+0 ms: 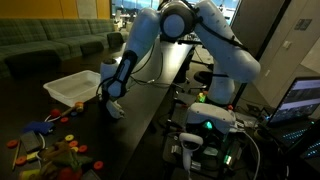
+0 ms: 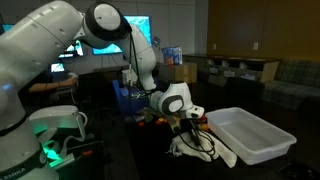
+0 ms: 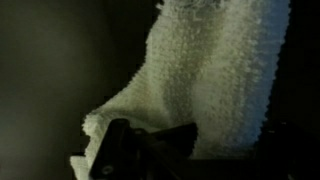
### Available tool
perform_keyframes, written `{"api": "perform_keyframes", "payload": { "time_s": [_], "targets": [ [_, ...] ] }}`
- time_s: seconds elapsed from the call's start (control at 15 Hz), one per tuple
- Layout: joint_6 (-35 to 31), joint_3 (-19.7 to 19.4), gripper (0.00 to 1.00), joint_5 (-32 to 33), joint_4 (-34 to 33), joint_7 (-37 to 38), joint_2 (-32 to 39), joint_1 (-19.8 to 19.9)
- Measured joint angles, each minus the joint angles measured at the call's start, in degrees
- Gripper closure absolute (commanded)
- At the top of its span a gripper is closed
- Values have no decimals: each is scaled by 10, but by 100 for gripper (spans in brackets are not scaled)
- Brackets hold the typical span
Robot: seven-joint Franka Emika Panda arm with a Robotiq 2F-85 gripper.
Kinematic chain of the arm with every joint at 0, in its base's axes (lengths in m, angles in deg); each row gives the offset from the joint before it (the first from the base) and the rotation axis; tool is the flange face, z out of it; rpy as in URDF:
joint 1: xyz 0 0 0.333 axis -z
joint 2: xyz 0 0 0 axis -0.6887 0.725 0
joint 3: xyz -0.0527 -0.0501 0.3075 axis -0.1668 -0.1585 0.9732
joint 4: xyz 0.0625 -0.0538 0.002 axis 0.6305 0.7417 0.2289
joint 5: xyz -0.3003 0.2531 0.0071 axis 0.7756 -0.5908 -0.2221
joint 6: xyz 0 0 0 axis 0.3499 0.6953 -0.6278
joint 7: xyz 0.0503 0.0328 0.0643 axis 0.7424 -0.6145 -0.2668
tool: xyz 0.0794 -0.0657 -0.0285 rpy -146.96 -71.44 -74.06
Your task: Use the towel to sweep the things on the table to the left and then put the towel in the white bin
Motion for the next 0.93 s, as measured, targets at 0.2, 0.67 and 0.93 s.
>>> {"api": "perform_keyframes", "payload": {
  "time_s": [0.2, 0.67, 0.93],
  "targets": [
    [26, -11, 100, 14, -87, 29, 70, -48],
    [99, -15, 100, 71, -285, 46, 176, -92],
    [127, -14, 100, 90, -387, 46, 226, -91]
  ]
}}
